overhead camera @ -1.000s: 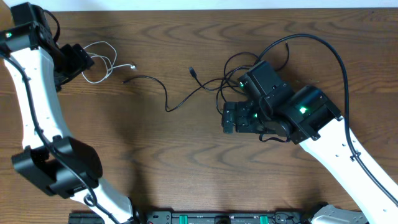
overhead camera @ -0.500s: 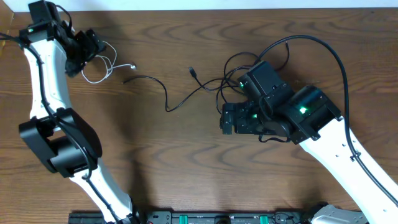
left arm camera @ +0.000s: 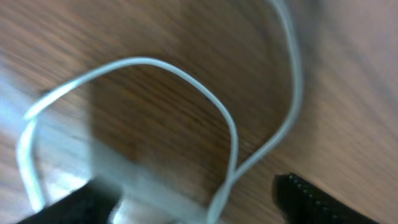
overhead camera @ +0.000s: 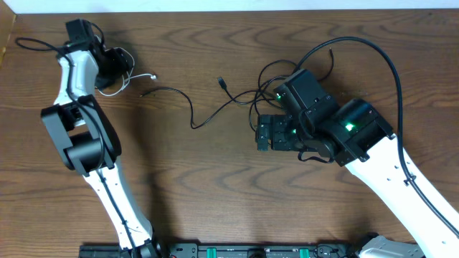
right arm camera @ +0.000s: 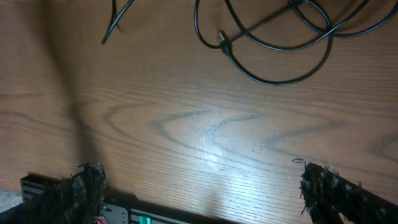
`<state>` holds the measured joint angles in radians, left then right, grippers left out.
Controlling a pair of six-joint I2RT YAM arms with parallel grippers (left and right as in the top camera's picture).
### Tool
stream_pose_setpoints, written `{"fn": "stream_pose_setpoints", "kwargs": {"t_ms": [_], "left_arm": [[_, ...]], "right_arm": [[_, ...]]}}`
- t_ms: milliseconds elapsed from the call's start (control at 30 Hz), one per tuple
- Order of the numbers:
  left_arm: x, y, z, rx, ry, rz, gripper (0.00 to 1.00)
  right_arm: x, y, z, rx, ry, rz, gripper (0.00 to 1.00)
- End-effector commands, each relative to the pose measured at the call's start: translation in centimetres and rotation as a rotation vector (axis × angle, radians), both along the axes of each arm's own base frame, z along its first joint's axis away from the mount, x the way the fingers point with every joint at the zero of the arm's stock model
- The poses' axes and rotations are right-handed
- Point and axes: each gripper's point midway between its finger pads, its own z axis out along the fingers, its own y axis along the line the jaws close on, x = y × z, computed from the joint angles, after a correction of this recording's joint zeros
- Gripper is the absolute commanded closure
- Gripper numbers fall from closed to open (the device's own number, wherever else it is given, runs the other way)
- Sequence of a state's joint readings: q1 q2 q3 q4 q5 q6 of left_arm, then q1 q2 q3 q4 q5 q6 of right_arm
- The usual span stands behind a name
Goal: Untangle cables
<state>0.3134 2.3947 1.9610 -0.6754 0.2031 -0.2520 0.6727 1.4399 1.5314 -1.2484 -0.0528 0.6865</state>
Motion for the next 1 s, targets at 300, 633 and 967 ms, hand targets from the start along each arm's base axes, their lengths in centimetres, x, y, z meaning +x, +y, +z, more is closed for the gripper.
{"fn": "stream_pose_setpoints", "kwargs": {"t_ms": [300,633,967], "left_arm": [[0.8,0.2,-0.1,0.035,-0.024,-0.031,0.92],[2.9,0.8,9.5,0.098,-0.214,-0.03,0.93],[0.4,-8.1,16.7,-0.087,-0.33,-0.42,0.93]], "right_arm": [[0.2,-0.1,0.2,-0.016,-0.02,0.01,0.01],[0.2,-0.1,0.2,-0.016,-0.02,0.01,0.01],[0.2,-0.1,0.2,-0.016,-0.02,0.01,0.01]]}}
